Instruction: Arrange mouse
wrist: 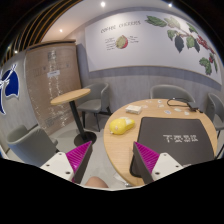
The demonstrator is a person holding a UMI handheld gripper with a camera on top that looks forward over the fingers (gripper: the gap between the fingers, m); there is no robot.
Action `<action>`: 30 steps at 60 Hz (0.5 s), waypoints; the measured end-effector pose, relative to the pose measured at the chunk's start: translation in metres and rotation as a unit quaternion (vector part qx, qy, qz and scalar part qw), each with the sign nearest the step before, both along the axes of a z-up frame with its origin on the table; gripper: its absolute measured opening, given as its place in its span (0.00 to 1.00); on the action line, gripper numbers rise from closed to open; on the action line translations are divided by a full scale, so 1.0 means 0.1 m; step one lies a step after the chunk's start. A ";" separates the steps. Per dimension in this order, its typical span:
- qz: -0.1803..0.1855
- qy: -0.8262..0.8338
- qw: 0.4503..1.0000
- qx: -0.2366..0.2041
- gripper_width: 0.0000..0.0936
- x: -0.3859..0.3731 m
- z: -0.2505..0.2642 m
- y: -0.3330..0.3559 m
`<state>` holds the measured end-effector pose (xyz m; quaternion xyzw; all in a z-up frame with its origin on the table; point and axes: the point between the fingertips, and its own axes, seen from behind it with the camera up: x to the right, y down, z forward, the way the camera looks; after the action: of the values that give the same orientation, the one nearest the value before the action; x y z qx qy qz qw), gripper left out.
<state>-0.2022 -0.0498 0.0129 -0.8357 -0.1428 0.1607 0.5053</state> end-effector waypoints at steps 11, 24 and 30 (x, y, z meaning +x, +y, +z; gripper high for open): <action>-0.035 -0.018 0.999 -0.021 0.90 -0.21 -0.08 0.57; -0.079 -0.066 0.994 -0.043 0.89 -0.29 -0.25 1.19; -0.102 -0.075 0.991 -0.044 0.85 -0.27 -0.29 1.36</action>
<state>-0.2287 0.0866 -0.0165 -0.8772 -0.0875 0.0511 0.4693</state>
